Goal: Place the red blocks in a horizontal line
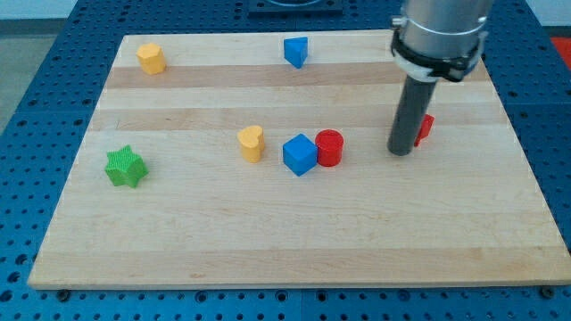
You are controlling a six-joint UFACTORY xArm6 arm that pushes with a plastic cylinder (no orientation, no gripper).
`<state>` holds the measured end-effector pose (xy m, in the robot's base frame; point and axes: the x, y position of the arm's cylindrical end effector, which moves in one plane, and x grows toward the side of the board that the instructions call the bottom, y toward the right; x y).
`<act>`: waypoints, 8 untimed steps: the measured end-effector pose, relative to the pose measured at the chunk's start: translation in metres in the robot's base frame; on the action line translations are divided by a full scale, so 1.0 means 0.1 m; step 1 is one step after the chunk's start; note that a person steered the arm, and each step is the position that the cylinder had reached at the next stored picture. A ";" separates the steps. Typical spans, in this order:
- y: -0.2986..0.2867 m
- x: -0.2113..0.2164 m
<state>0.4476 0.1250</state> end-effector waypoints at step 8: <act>0.72 -0.33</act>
<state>0.4148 0.1971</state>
